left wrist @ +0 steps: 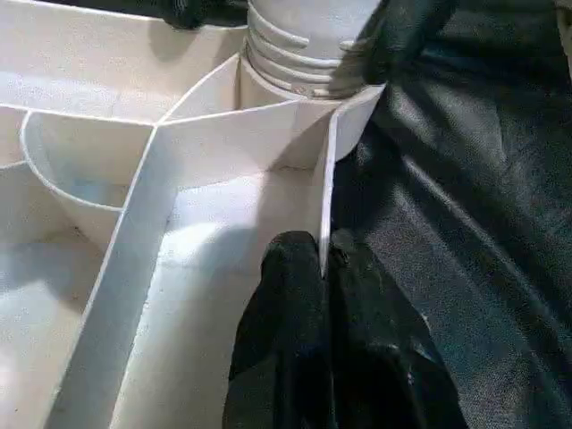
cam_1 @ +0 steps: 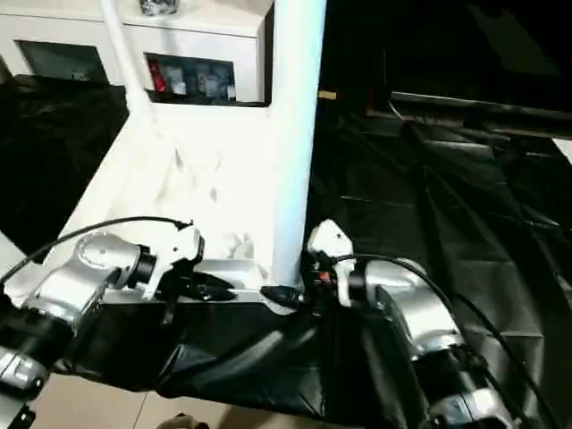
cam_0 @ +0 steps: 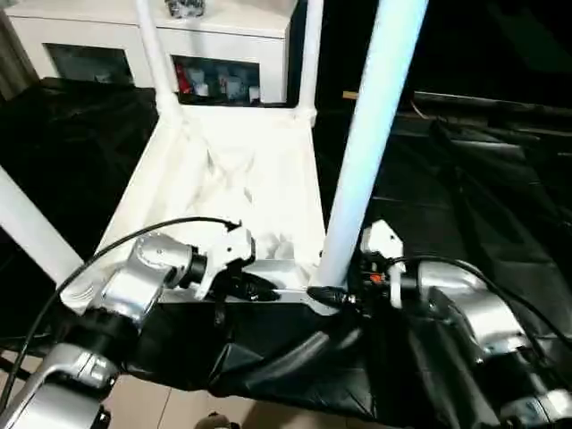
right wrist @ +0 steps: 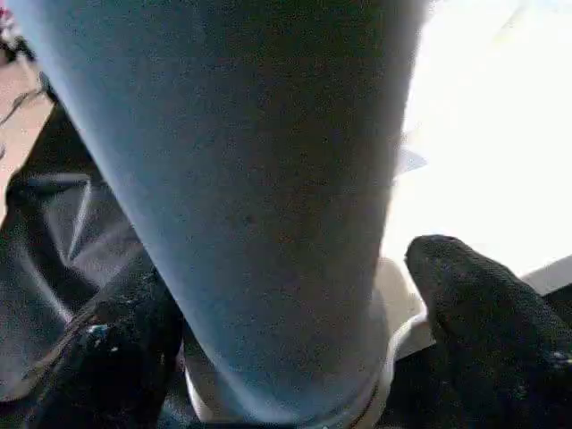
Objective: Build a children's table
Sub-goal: Rotate leg to tighten
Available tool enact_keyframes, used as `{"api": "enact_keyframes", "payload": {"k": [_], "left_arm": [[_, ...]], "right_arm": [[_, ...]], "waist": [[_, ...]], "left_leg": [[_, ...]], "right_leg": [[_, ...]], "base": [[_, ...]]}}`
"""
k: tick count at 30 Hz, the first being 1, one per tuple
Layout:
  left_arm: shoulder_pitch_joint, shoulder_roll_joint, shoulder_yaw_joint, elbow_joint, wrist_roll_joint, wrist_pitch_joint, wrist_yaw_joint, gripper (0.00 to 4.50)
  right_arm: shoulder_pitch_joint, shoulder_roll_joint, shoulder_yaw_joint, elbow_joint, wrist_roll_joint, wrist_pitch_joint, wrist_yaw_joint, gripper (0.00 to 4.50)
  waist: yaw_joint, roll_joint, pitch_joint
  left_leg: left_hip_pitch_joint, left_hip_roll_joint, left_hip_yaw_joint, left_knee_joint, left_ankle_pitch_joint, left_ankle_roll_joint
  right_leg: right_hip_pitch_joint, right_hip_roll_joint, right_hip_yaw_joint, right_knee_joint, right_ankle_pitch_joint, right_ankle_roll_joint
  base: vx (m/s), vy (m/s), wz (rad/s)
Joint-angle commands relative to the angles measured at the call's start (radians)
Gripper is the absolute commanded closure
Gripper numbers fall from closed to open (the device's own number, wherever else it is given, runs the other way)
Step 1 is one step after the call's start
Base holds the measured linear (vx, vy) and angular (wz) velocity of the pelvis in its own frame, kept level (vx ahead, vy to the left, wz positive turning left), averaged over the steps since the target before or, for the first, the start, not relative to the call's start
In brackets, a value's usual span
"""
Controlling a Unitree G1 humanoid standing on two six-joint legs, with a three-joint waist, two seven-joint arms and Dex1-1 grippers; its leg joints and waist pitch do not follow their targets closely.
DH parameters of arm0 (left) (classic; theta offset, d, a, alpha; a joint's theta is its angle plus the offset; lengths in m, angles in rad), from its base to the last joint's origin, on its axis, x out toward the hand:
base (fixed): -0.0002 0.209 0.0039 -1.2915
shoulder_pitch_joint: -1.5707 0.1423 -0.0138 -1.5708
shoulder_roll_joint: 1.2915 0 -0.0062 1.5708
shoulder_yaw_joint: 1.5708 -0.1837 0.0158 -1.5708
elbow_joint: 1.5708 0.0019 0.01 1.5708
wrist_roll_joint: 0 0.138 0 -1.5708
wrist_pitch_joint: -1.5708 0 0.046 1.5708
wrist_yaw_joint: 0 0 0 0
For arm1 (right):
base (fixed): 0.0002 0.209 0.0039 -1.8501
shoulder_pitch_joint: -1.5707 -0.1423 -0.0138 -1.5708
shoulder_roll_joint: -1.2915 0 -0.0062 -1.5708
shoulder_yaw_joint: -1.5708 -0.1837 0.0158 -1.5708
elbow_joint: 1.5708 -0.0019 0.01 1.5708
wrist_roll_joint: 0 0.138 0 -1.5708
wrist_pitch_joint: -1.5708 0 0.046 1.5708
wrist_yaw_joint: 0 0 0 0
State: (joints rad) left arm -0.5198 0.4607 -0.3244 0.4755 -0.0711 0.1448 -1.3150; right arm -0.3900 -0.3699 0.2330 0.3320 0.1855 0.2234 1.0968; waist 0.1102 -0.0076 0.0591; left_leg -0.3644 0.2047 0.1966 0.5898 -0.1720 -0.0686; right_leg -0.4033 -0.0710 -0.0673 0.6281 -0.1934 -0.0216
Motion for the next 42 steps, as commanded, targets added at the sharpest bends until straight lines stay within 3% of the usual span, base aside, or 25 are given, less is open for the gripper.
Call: {"api": "enact_keyframes", "payload": {"k": [1,10,15,17,20,21,22,25,27,29,30,34,35,36,39,40,42], "left_arm": [[0.024,-0.005,0.024,-0.001,-0.019,0.021,0.022,4.50],[0.028,0.012,0.031,-0.009,-0.007,0.024,0.041,4.50],[0.016,0.003,0.043,0.005,-0.002,0.023,0.080,4.50],[0.008,-0.005,0.047,0.013,0.006,0.021,0.107,4.50],[-0.012,-0.033,0.056,0.036,0.028,0.026,0.190,4.50],[-0.026,-0.093,0.075,0.038,0.031,0.054,0.295,4.50],[-0.026,-0.093,0.075,0.038,0.031,0.054,0.295,4.50],[-0.029,-0.156,0.072,0.022,0.045,0.083,0.384,4.50],[-0.036,-0.235,0.049,0.021,0.069,0.119,0.472,4.50],[-0.040,-0.258,0.046,0.027,0.074,0.129,0.498,4.50],[-0.049,-0.297,0.031,0.046,0.091,0.123,0.538,4.50],[-0.045,-0.316,0.016,0.046,0.108,0.112,0.534,4.50],[-0.040,-0.312,0.014,0.037,0.109,0.108,0.521,4.50],[-0.040,-0.312,0.014,0.037,0.109,0.108,0.521,4.50],[-0.025,-0.266,0.022,0.014,0.102,0.068,0.456,4.50],[-0.020,-0.251,0.023,0.010,0.097,0.055,0.433,4.50],[-0.005,-0.210,0.027,-0.004,0.079,0.039,0.364,4.50]], "right_arm": [[-0.018,-0.010,0.005,0.024,-0.017,-0.018,0.010,0.83],[-0.042,-0.012,0.020,0.075,-0.036,-0.057,0.027,1.62],[-0.042,0.015,0.023,0.085,-0.031,-0.067,0.013,1.76],[-0.037,0.025,0.021,0.086,-0.032,-0.070,0.003,1.78],[-0.026,0.053,0.018,0.100,-0.047,-0.091,-0.055,1.78],[-0.027,0.119,-0.005,0.161,-0.083,-0.122,-0.217,1.78],[-0.027,0.119,-0.005,0.161,-0.083,-0.122,-0.217,1.78],[-0.029,0.201,-0.036,0.213,-0.109,-0.121,-0.406,1.79],[-0.040,0.297,-0.063,0.258,-0.118,-0.100,-0.579,1.80],[-0.045,0.318,-0.063,0.269,-0.123,-0.103,-0.610,1.80],[-0.065,0.357,-0.050,0.292,-0.130,-0.127,-0.625,1.80],[-0.081,0.377,-0.029,0.311,-0.150,-0.180,-0.596,1.80],[-0.081,0.373,-0.023,0.313,-0.158,-0.203,-0.584,1.80],[-0.081,0.373,-0.023,0.313,-0.158,-0.203,-0.584,1.24],[-0.079,0.321,-0.030,0.307,-0.135,-0.223,-0.482,1.04],[-0.079,0.298,-0.024,0.308,-0.140,-0.229,-0.454,0.73],[-0.076,0.229,-0.002,0.307,-0.147,-0.253,-0.356,0.64]], "waist": [[0.007,-0.012,-0.065],[0.005,-0.010,-0.064],[0.003,0.000,-0.065],[0.002,-0.002,-0.066],[-0.003,0.002,-0.064],[-0.004,0.002,-0.063],[-0.006,0.003,-0.060],[-0.014,-0.002,-0.060],[-0.021,0.001,-0.054],[-0.023,0.001,-0.056],[-0.021,0.003,-0.058],[-0.020,0.005,-0.059],[-0.021,0.001,-0.059],[-0.020,0.004,-0.061],[-0.018,0.001,-0.064],[-0.018,-0.002,-0.064],[-0.017,-0.001,-0.065]], "left_leg": [[0.007,0.030,-0.020,-0.067,-0.206,0.021],[0.008,0.030,-0.020,-0.067,-0.217,0.020],[0.009,0.029,-0.021,-0.066,-0.221,0.017],[0.009,0.028,-0.021,-0.067,-0.227,0.015],[0.013,0.027,-0.021,-0.067,-0.249,0.004],[0.015,0.028,-0.021,-0.068,-0.263,-0.002],[0.013,0.027,-0.023,-0.070,-0.272,-0.015],[0.012,0.024,-0.027,-0.074,-0.290,-0.021],[0.022,0.021,-0.028,-0.075,-0.324,-0.022],[0.019,0.019,-0.031,-0.076,-0.324,-0.021],[0.022,0.019,-0.030,-0.075,-0.326,-0.014],[0.020,0.019,-0.030,-0.078,-0.335,0.004],[0.020,0.019,-0.029,-0.078,-0.336,0.006],[0.020,0.019,-0.030,-0.079,-0.333,0.007],[0.015,0.022,-0.030,-0.081,-0.314,0.017],[0.014,0.022,-0.029,-0.081,-0.304,0.021],[0.013,0.024,-0.026,-0.079,-0.287,0.027]], "right_leg": [[0.048,-0.079,0.050,-0.084,-0.267,-0.169],[0.047,-0.078,0.050,-0.088,-0.296,-0.159],[0.047,-0.076,0.050,-0.087,-0.275,-0.168],[0.047,-0.075,0.049,-0.087,-0.275,-0.170],[0.044,-0.075,0.049,-0.095,-0.309,-0.164],[0.042,-0.076,0.050,-0.098,-0.330,-0.163],[0.042,-0.078,0.048,-0.098,-0.354,-0.164],[0.045,-0.078,0.045,-0.103,-0.424,-0.130],[0.034,-0.079,0.046,-0.115,-0.500,-0.109],[0.039,-0.081,0.042,-0.122,-0.544,-0.084],[0.035,-0.080,0.043,-0.125,-0.533,-0.078],[0.033,-0.079,0.044,-0.125,-0.509,-0.079],[0.034,-0.078,0.044,-0.126,-0.508,-0.079],[0.035,-0.079,0.043,-0.124,-0.498,-0.081],[0.040,-0.079,0.045,-0.119,-0.445,-0.091],[0.041,-0.079,0.045,-0.118,-0.431,-0.095],[0.040,-0.078,0.048,-0.110,-0.363,-0.120]], "base": [[0.000,0.000,0.00],[0.000,0.000,0.00],[0.000,0.000,0.00],[0.000,0.000,0.00],[0.000,0.000,0.00],[0.000,0.000,0.00],[0.000,0.000,0.00],[0.000,0.000,0.00],[0.000,0.000,0.00],[0.000,0.000,0.00],[0.000,0.000,0.00],[0.000,0.000,0.00],[0.000,0.000,0.00],[0.000,0.000,0.00],[0.000,0.000,0.00],[0.000,0.000,0.00],[0.000,0.000,0.00]]}}
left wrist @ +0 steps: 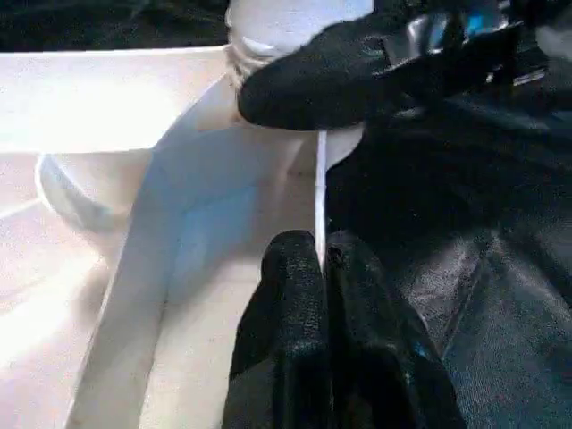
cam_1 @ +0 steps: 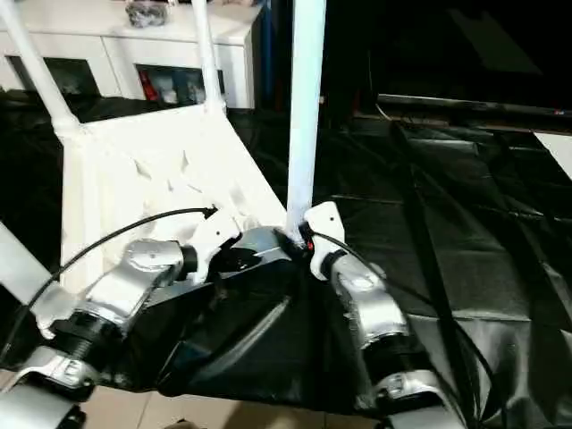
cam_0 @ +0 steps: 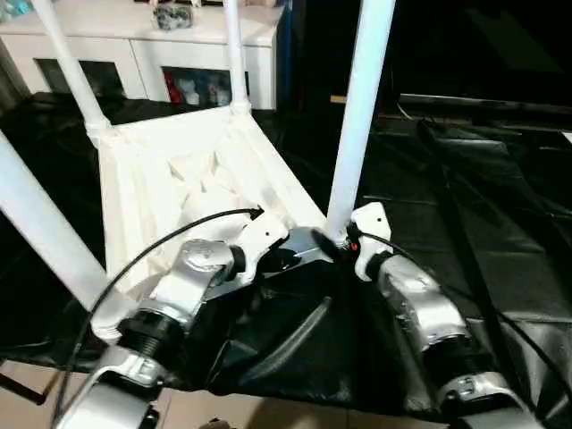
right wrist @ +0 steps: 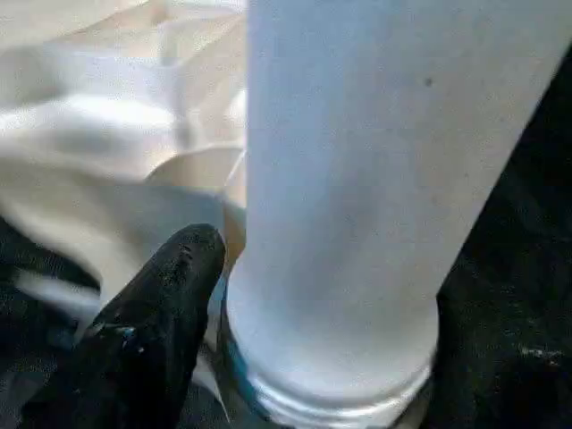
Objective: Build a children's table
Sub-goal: Rotate leg to tighten
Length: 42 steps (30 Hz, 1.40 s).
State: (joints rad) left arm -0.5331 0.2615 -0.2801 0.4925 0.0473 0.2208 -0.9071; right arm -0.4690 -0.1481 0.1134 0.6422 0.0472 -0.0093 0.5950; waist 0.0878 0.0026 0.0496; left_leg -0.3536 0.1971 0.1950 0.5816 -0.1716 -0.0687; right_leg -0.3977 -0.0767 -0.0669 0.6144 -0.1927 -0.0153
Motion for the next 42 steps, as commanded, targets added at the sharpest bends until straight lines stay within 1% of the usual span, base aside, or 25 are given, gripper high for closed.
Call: {"api": "enact_keyframes", "payload": {"k": [1,4,7,11,12,13,14,16,17,19,20,24,28,29,30,31,32,33,34,35,36,37,39,41,42], "left_arm": [[0.012,0.001,-0.016,-0.024,-0.043,-0.041,-0.062,4.50],[0.023,0.044,-0.014,-0.037,-0.058,-0.051,-0.129,4.50],[0.033,0.072,-0.004,-0.053,-0.090,-0.054,-0.205,4.50],[0.030,0.106,-0.001,-0.060,-0.118,-0.048,-0.289,4.50],[0.028,0.113,-0.001,-0.064,-0.128,-0.040,-0.311,4.50],[0.028,0.113,-0.001,-0.064,-0.128,-0.040,-0.311,4.50],[0.028,0.117,-0.003,-0.069,-0.136,-0.036,-0.328,4.50],[0.027,0.122,-0.008,-0.070,-0.140,-0.039,-0.344,4.50],[0.027,0.124,-0.010,-0.073,-0.143,-0.036,-0.352,4.50],[0.027,0.126,-0.012,-0.074,-0.142,-0.033,-0.363,4.50],[0.027,0.126,-0.012,-0.074,-0.142,-0.033,-0.363,4.50],[0.024,0.125,-0.009,-0.060,-0.134,-0.042,-0.374,4.50],[0.025,0.123,-0.004,-0.050,-0.126,-0.049,-0.352,4.50],[0.021,0.116,0.001,-0.039,-0.115,-0.056,-0.324,4.50],[0.019,0.113,0.003,-0.034,-0.111,-0.058,-0.312,4.50],[0.007,0.094,0.019,-0.009,-0.088,-0.063,-0.233,4.50],[0.007,0.094,0.019,-0.009,-0.088,-0.063,-0.233,4.50],[-0.003,0.074,0.034,0.004,-0.080,-0.051,-0.178,4.50],[-0.006,0.067,0.039,0.007,-0.078,-0.046,-0.159,4.50],[-0.015,0.037,0.051,0.010,-0.068,-0.037,-0.093,4.50],[-0.017,0.019,0.053,0.007,-0.064,-0.031,-0.065,4.50],[-0.019,0.006,0.054,0.005,-0.062,-0.027,-0.046,4.50],[-0.026,-0.033,0.049,0.007,-0.036,-0.018,0.031,4.50],[-0.033,-0.071,0.046,0.015,-0.013,-0.010,0.110,4.50],[-0.034,-0.077,0.046,0.016,-0.011,-0.008,0.119,4.50]], "right_arm": [[0.005,-0.011,0.122,-0.006,-0.007,-0.030,0.177,0.64],[0.018,-0.072,0.125,-0.035,0.027,-0.037,0.312,0.64],[0.020,-0.116,0.113,-0.052,0.053,-0.023,0.430,0.64],[0.014,-0.179,0.124,-0.072,0.088,0.002,0.581,0.80],[0.013,-0.190,0.128,-0.079,0.097,0.010,0.611,0.80],[0.013,-0.190,0.128,-0.079,0.097,0.010,0.611,0.80],[0.012,-0.197,0.128,-0.084,0.105,0.013,0.629,0.93],[0.008,-0.198,0.127,-0.087,0.108,0.015,0.638,1.14],[0.007,-0.198,0.128,-0.091,0.110,0.019,0.642,1.19],[0.006,-0.193,0.127,-0.097,0.110,0.025,0.655,1.50],[0.006,-0.193,0.127,-0.097,0.110,0.025,0.655,1.50],[0.014,-0.186,0.130,-0.116,0.123,0.043,0.676,1.74],[0.021,-0.179,0.129,-0.122,0.128,0.049,0.665,1.75],[0.025,-0.174,0.128,-0.123,0.124,0.050,0.657,1.76],[0.027,-0.171,0.128,-0.122,0.121,0.049,0.650,1.76],[0.028,-0.151,0.119,-0.101,0.101,0.036,0.589,1.76],[0.028,-0.151,0.119,-0.101,0.101,0.036,0.589,1.76],[0.027,-0.133,0.112,-0.082,0.078,0.017,0.524,1.76],[0.027,-0.125,0.109,-0.075,0.068,0.011,0.496,1.76],[0.024,-0.085,0.098,-0.049,0.036,-0.002,0.383,1.77],[0.019,-0.059,0.090,-0.032,0.022,-0.001,0.313,1.78],[0.015,-0.041,0.084,-0.019,0.013,0.000,0.265,1.78],[-0.006,0.019,0.056,0.026,-0.011,0.004,0.091,1.78],[-0.023,0.066,0.030,0.063,-0.019,0.008,-0.037,1.78],[-0.025,0.074,0.026,0.067,-0.018,0.010,-0.052,1.78]], "waist": [[0.006,-0.013,-0.056],[0.012,-0.015,-0.058],[0.019,-0.013,-0.062],[0.030,-0.011,-0.066],[0.033,-0.008,-0.064],[0.033,-0.009,-0.064],[0.036,-0.006,-0.063],[0.036,-0.009,-0.062],[0.037,-0.003,-0.062],[0.037,-0.006,-0.061],[0.038,-0.004,-0.061],[0.039,-0.005,-0.064],[0.040,-0.005,-0.064],[0.040,-0.005,-0.064],[0.041,-0.010,-0.063],[0.041,-0.009,-0.061],[0.039,-0.013,-0.058],[0.038,-0.012,-0.056],[0.038,-0.015,-0.056],[0.036,-0.020,-0.055],[0.032,-0.022,-0.052],[0.029,-0.024,-0.052],[0.013,-0.021,-0.050],[0.005,-0.020,-0.051],[0.004,-0.026,-0.051]], "left_leg": [[0.002,0.031,-0.024,-0.071,-0.286,0.029],[0.004,0.031,-0.019,-0.066,-0.265,0.050],[-0.001,0.033,-0.018,-0.064,-0.203,0.066],[-0.001,0.037,-0.014,-0.059,-0.173,0.083],[0.000,0.038,-0.013,-0.059,-0.177,0.084],[0.000,0.037,-0.013,-0.059,-0.181,0.082],[0.001,0.039,-0.014,-0.061,-0.189,0.075],[0.002,0.039,-0.015,-0.062,-0.208,0.065],[0.002,0.038,-0.015,-0.063,-0.218,0.057],[0.003,0.038,-0.016,-0.064,-0.227,0.050],[0.004,0.039,-0.016,-0.064,-0.231,0.047],[0.002,0.039,-0.017,-0.064,-0.216,0.046],[0.000,0.038,-0.016,-0.062,-0.202,0.050],[0.001,0.038,-0.016,-0.063,-0.206,0.049],[0.002,0.038,-0.016,-0.063,-0.210,0.048],[0.002,0.038,-0.016,-0.064,-0.215,0.047],[0.003,0.037,-0.016,-0.066,-0.227,0.041],[0.005,0.037,-0.017,-0.067,-0.242,0.033],[0.006,0.036,-0.017,-0.067,-0.246,0.027],[0.006,0.036,-0.020,-0.070,-0.257,0.019],[0.008,0.034,-0.021,-0.073,-0.272,0.011],[0.006,0.034,-0.023,-0.073,-0.273,0.008],[0.002,0.032,-0.028,-0.078,-0.282,-0.001],[0.008,0.031,-0.026,-0.076,-0.296,-0.006],[0.008,0.030,-0.027,-0.076,-0.292,0.001]], "right_leg": [[0.037,-0.072,0.047,-0.095,-0.356,-0.133],[0.039,-0.072,0.049,-0.092,-0.324,-0.151],[0.046,-0.070,0.048,-0.079,-0.233,-0.181],[0.045,-0.064,0.045,-0.068,-0.152,-0.214],[0.042,-0.065,0.045,-0.069,-0.154,-0.220],[0.042,-0.065,0.045,-0.070,-0.160,-0.222],[0.043,-0.067,0.044,-0.071,-0.173,-0.221],[0.042,-0.068,0.045,-0.074,-0.202,-0.217],[0.042,-0.069,0.045,-0.076,-0.219,-0.212],[0.042,-0.069,0.046,-0.078,-0.236,-0.206],[0.041,-0.069,0.046,-0.079,-0.241,-0.204],[0.043,-0.069,0.046,-0.075,-0.214,-0.206],[0.044,-0.068,0.046,-0.073,-0.187,-0.212],[0.044,-0.069,0.045,-0.074,-0.198,-0.210],[0.043,-0.069,0.045,-0.075,-0.216,-0.205],[0.042,-0.069,0.045,-0.077,-0.229,-0.202],[0.039,-0.070,0.047,-0.082,-0.264,-0.190],[0.038,-0.073,0.047,-0.088,-0.309,-0.176],[0.038,-0.073,0.047,-0.089,-0.332,-0.169],[0.038,-0.075,0.046,-0.093,-0.371,-0.155],[0.035,-0.076,0.045,-0.099,-0.415,-0.142],[0.037,-0.078,0.045,-0.099,-0.431,-0.135],[0.037,-0.078,0.042,-0.105,-0.484,-0.107],[0.031,-0.077,0.043,-0.108,-0.498,-0.100],[0.031,-0.078,0.042,-0.110,-0.504,-0.096]], "base": [[0.000,0.000,0.00],[0.000,0.000,0.00],[0.000,0.000,0.00],[0.000,0.000,0.00],[0.000,0.000,0.00],[0.000,0.000,0.00],[0.000,0.000,0.00],[0.000,0.000,0.00],[0.000,0.000,0.00],[0.000,0.000,0.00],[0.000,0.000,0.00],[0.000,0.000,0.00],[0.000,0.000,0.00],[0.000,0.000,0.00],[0.000,0.000,0.00],[0.000,0.000,0.00],[0.000,0.000,0.00],[0.000,0.000,0.00],[0.000,0.000,0.00],[0.000,0.000,0.00],[0.000,0.000,0.00],[0.000,0.000,0.00],[0.000,0.000,0.00],[0.000,0.000,0.00],[0.000,0.000,0.00]]}}
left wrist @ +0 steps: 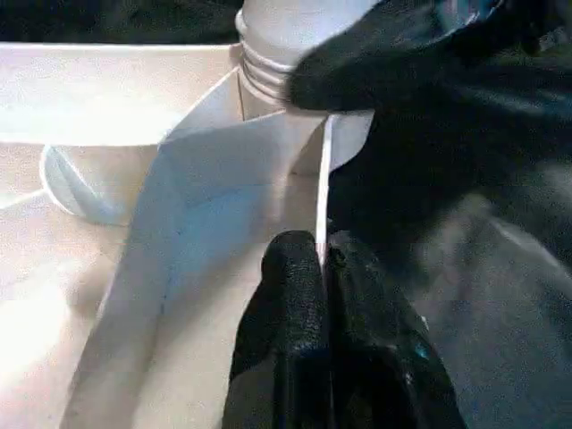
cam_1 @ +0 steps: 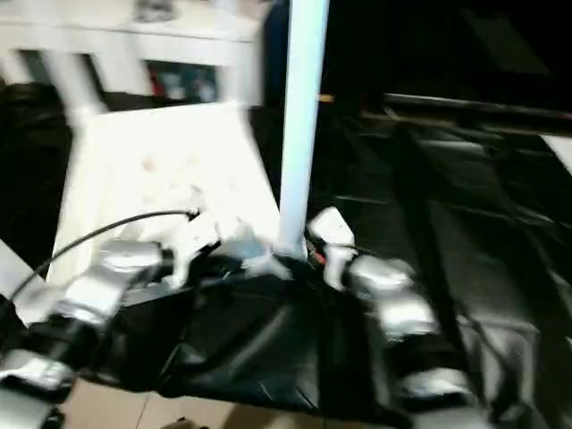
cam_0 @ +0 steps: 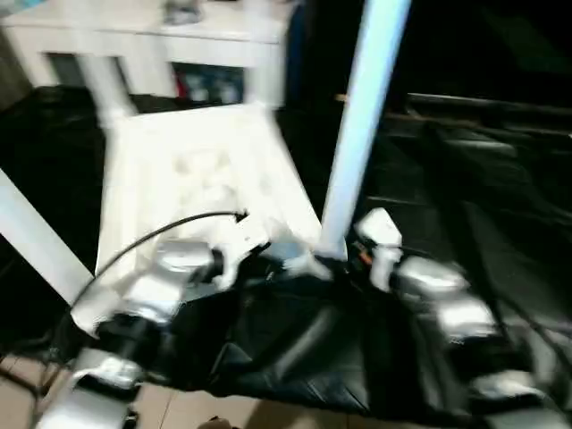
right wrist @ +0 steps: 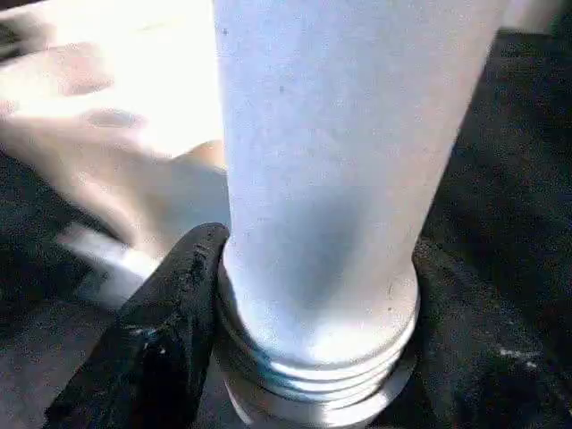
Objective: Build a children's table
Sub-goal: Rotate leg to tighten
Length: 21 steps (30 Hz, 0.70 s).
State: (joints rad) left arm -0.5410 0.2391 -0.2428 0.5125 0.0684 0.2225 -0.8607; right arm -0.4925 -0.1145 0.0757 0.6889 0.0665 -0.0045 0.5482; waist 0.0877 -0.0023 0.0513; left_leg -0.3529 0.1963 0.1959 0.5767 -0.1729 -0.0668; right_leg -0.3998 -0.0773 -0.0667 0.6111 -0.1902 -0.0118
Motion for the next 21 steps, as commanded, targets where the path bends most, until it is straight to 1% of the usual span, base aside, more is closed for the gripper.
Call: {"api": "enact_keyframes", "payload": {"k": [1,2,3,4,5,6,7,8,9,10,11,12,13,14,15,16,17,18,19,20,21], "left_arm": [[-0.028,-0.090,0.001,-0.001,-0.026,-0.003,0.105,4.50],[-0.028,-0.090,0.001,-0.001,-0.026,-0.003,0.105,4.50],[-0.029,-0.107,0.000,0.002,-0.021,0.001,0.119,4.50],[-0.031,-0.123,-0.015,0.009,-0.008,-0.007,0.122,4.50],[-0.031,-0.124,-0.017,0.010,-0.005,-0.008,0.123,4.50],[-0.031,-0.122,-0.027,0.012,-0.001,-0.013,0.106,4.50],[-0.031,-0.120,-0.028,0.012,-0.001,-0.014,0.100,4.50],[-0.030,-0.112,-0.029,0.010,-0.001,-0.017,0.089,4.50],[-0.030,-0.109,-0.029,0.010,-0.001,-0.018,0.087,4.50],[-0.028,-0.094,-0.025,0.009,-0.002,-0.043,0.071,4.50],[-0.028,-0.092,-0.024,0.009,-0.003,-0.044,0.069,4.50],[-0.027,-0.086,-0.020,0.009,-0.006,-0.048,0.063,4.50],[-0.021,-0.071,-0.018,0.005,-0.016,-0.063,0.035,4.50],[-0.020,-0.069,-0.018,0.004,-0.018,-0.066,0.029,4.50],[-0.013,-0.053,-0.019,-0.007,-0.026,-0.068,-0.006,4.50],[-0.003,-0.033,-0.024,-0.020,-0.036,-0.076,-0.053,4.50],[0.000,-0.027,-0.025,-0.024,-0.039,-0.077,-0.067,4.50],[0.005,-0.017,-0.022,-0.036,-0.054,-0.066,-0.096,4.50],[0.012,-0.001,-0.015,-0.055,-0.081,-0.056,-0.145,4.50],[0.015,0.007,-0.012,-0.063,-0.093,-0.051,-0.167,4.50],[0.017,0.011,-0.011,-0.067,-0.099,-0.048,-0.180,4.50]], "right_arm": [[-0.007,0.077,0.055,0.036,-0.041,0.008,-0.072,1.78],[-0.007,0.077,0.055,0.036,-0.041,0.008,-0.072,1.78],[-0.006,0.093,0.060,0.043,-0.051,0.000,-0.080,1.78],[0.001,0.101,0.097,0.040,-0.084,-0.040,-0.051,1.78],[0.002,0.102,0.103,0.040,-0.090,-0.048,-0.048,1.43],[0.007,0.109,0.103,0.033,-0.076,-0.052,-0.026,1.22],[0.008,0.112,0.098,0.030,-0.067,-0.049,-0.020,1.08],[0.008,0.110,0.089,0.024,-0.052,-0.047,-0.005,1.07],[0.007,0.109,0.088,0.024,-0.050,-0.049,-0.002,0.97],[-0.003,0.080,0.093,0.032,-0.067,-0.089,-0.001,0.84],[-0.005,0.075,0.093,0.035,-0.071,-0.096,-0.004,0.72],[-0.011,0.061,0.092,0.043,-0.079,-0.113,-0.011,0.65],[-0.022,0.034,0.076,0.055,-0.068,-0.123,0.011,0.65],[-0.024,0.030,0.073,0.057,-0.066,-0.124,0.017,0.65],[-0.030,0.004,0.066,0.060,-0.057,-0.130,0.067,0.65],[-0.034,-0.026,0.065,0.061,-0.048,-0.138,0.132,0.65],[-0.035,-0.035,0.065,0.061,-0.047,-0.141,0.151,0.65],[-0.040,-0.053,0.064,0.069,-0.049,-0.152,0.177,0.65],[-0.047,-0.079,0.057,0.081,-0.040,-0.165,0.227,0.65],[-0.050,-0.090,0.053,0.086,-0.032,-0.168,0.254,0.65],[-0.052,-0.096,0.052,0.089,-0.026,-0.169,0.271,0.65]], "waist": [[0.003,-0.016,-0.054],[0.004,-0.017,-0.055],[0.003,-0.014,-0.056],[0.005,-0.012,-0.056],[0.006,-0.015,-0.057],[0.006,-0.013,-0.058],[0.007,-0.013,-0.058],[0.007,-0.010,-0.059],[0.006,-0.011,-0.058],[0.006,-0.008,-0.058],[0.006,-0.008,-0.059],[0.006,-0.006,-0.059],[0.006,-0.006,-0.058],[0.005,-0.007,-0.058],[0.006,-0.005,-0.059],[0.006,-0.007,-0.059],[0.007,-0.008,-0.061],[0.007,-0.007,-0.060],[0.008,-0.008,-0.060],[0.009,-0.008,-0.063],[0.009,-0.007,-0.062]], "left_leg": [[0.006,0.031,-0.026,-0.070,-0.283,0.006],[0.006,0.031,-0.025,-0.069,-0.277,0.009],[0.004,0.031,-0.025,-0.069,-0.275,0.012],[0.003,0.031,-0.025,-0.070,-0.272,0.014],[0.004,0.031,-0.023,-0.069,-0.267,0.020],[0.002,0.030,-0.022,-0.068,-0.258,0.026],[0.000,0.029,-0.023,-0.069,-0.253,0.031],[0.000,0.030,-0.022,-0.068,-0.248,0.034],[0.000,0.030,-0.022,-0.068,-0.249,0.036],[0.000,0.030,-0.022,-0.068,-0.252,0.036],[0.000,0.030,-0.022,-0.068,-0.255,0.035],[0.001,0.031,-0.022,-0.068,-0.256,0.032],[0.001,0.031,-0.022,-0.068,-0.260,0.033],[0.001,0.030,-0.022,-0.068,-0.267,0.035],[0.001,0.031,-0.022,-0.068,-0.267,0.038],[-0.001,0.031,-0.022,-0.067,-0.264,0.043],[-0.002,0.031,-0.022,-0.066,-0.258,0.046],[-0.001,0.033,-0.021,-0.066,-0.248,0.052],[0.000,0.033,-0.020,-0.065,-0.246,0.053],[-0.002,0.033,-0.020,-0.062,-0.231,0.060],[-0.004,0.035,-0.019,-0.062,-0.216,0.068]], "right_leg": [[0.033,-0.077,0.045,-0.106,-0.486,-0.100],[0.032,-0.076,0.046,-0.105,-0.468,-0.104],[0.033,-0.074,0.046,-0.104,-0.443,-0.112],[0.034,-0.073,0.046,-0.102,-0.426,-0.114],[0.033,-0.072,0.048,-0.099,-0.390,-0.121],[0.036,-0.072,0.049,-0.095,-0.359,-0.132],[0.038,-0.072,0.049,-0.094,-0.345,-0.136],[0.038,-0.071,0.049,-0.092,-0.326,-0.144],[0.039,-0.071,0.049,-0.092,-0.321,-0.147],[0.039,-0.071,0.049,-0.092,-0.319,-0.151],[0.039,-0.071,0.049,-0.092,-0.319,-0.153],[0.039,-0.072,0.048,-0.092,-0.317,-0.156],[0.038,-0.071,0.048,-0.093,-0.319,-0.157],[0.040,-0.071,0.047,-0.093,-0.325,-0.158],[0.040,-0.072,0.048,-0.092,-0.321,-0.162],[0.043,-0.070,0.047,-0.091,-0.309,-0.164],[0.044,-0.071,0.048,-0.089,-0.296,-0.167],[0.042,-0.070,0.049,-0.087,-0.272,-0.176],[0.042,-0.071,0.049,-0.086,-0.267,-0.182],[0.045,-0.074,0.049,-0.082,-0.248,-0.195],[0.045,-0.071,0.048,-0.078,-0.222,-0.206]], "base": [[0.000,0.000,0.00],[0.000,0.000,0.00],[0.000,0.000,0.00],[0.000,0.000,0.00],[0.000,0.000,0.00],[0.000,0.000,0.00],[0.000,0.000,0.00],[0.000,0.000,0.00],[0.000,0.000,0.00],[0.000,0.000,0.00],[0.000,0.000,0.00],[0.000,0.000,0.00],[0.000,0.000,0.00],[0.000,0.000,0.00],[0.000,0.000,0.00],[0.000,0.000,0.00],[0.000,0.000,0.00],[0.000,0.000,0.00],[0.000,0.000,0.00],[0.000,0.000,0.00],[0.000,0.000,0.00]]}}
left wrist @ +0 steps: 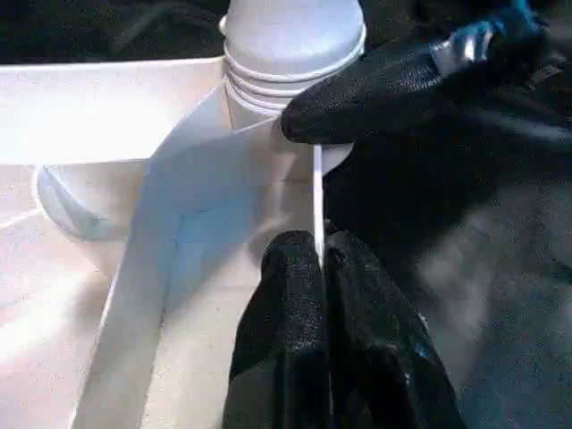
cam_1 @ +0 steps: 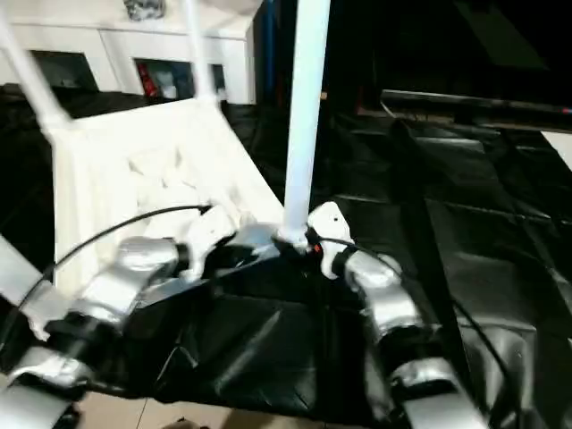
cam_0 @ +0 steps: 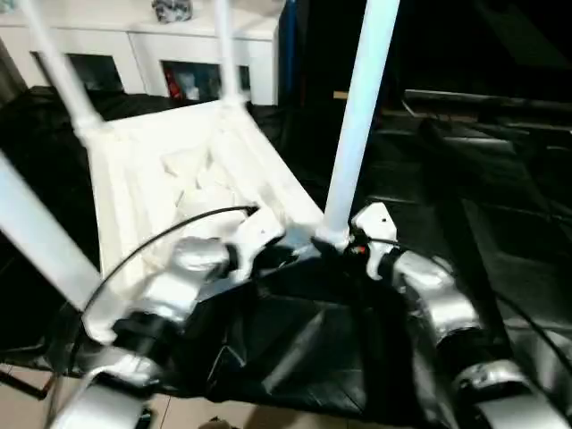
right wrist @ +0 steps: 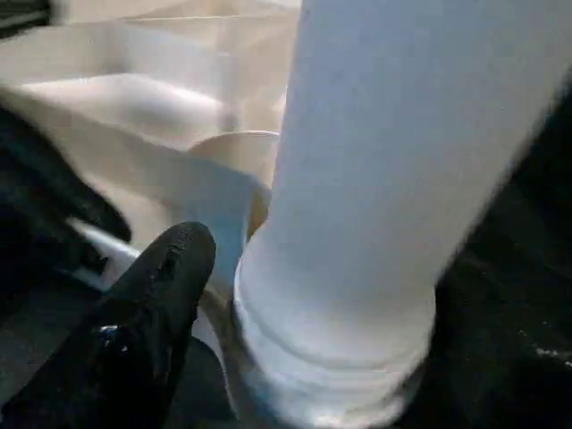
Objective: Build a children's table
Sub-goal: Rotate leg to tighten
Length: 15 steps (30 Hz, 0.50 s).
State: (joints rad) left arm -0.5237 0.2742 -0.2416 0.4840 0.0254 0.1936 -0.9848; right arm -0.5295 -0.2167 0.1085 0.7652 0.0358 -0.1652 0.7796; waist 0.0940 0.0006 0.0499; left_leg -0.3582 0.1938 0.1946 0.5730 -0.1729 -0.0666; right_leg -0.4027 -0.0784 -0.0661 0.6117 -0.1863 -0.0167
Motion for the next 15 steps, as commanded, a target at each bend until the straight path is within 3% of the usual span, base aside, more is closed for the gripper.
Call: {"api": "enact_keyframes", "payload": {"k": [1,6,10,15], "left_arm": [[0.002,-0.016,-0.013,-0.043,-0.060,-0.017,-0.072,4.50],[0.016,0.034,-0.019,-0.070,-0.096,-0.016,-0.188,4.50],[0.012,0.082,-0.020,-0.057,-0.112,-0.024,-0.274,4.50],[0.002,0.112,-0.018,-0.043,-0.122,-0.018,-0.325,4.50]], "right_arm": [[-0.015,0.000,0.017,0.013,0.015,-0.009,0.066,0.65],[-0.003,-0.042,0.029,-0.015,0.065,0.002,0.226,0.65],[0.013,-0.081,0.062,-0.048,0.083,0.012,0.390,0.65],[0.011,-0.105,0.087,-0.062,0.086,0.024,0.487,1.08]], "waist": [[0.004,-0.010,-0.062],[0.022,-0.007,-0.068],[0.026,-0.006,-0.065],[0.029,-0.004,-0.062]], "left_leg": [[0.003,0.037,-0.016,-0.057,-0.212,0.071],[0.001,0.043,-0.013,-0.049,-0.149,0.098],[-0.001,0.044,-0.014,-0.050,-0.171,0.097],[0.005,0.046,-0.014,-0.054,-0.211,0.070]], "right_leg": [[0.047,-0.068,0.047,-0.078,-0.214,-0.206],[0.048,-0.065,0.044,-0.058,-0.086,-0.249],[0.048,-0.067,0.043,-0.062,-0.121,-0.245],[0.044,-0.068,0.045,-0.068,-0.182,-0.237]], "base": [[0.000,0.000,0.00],[0.000,0.000,0.00],[0.000,0.000,0.00],[0.000,0.000,0.00]]}}
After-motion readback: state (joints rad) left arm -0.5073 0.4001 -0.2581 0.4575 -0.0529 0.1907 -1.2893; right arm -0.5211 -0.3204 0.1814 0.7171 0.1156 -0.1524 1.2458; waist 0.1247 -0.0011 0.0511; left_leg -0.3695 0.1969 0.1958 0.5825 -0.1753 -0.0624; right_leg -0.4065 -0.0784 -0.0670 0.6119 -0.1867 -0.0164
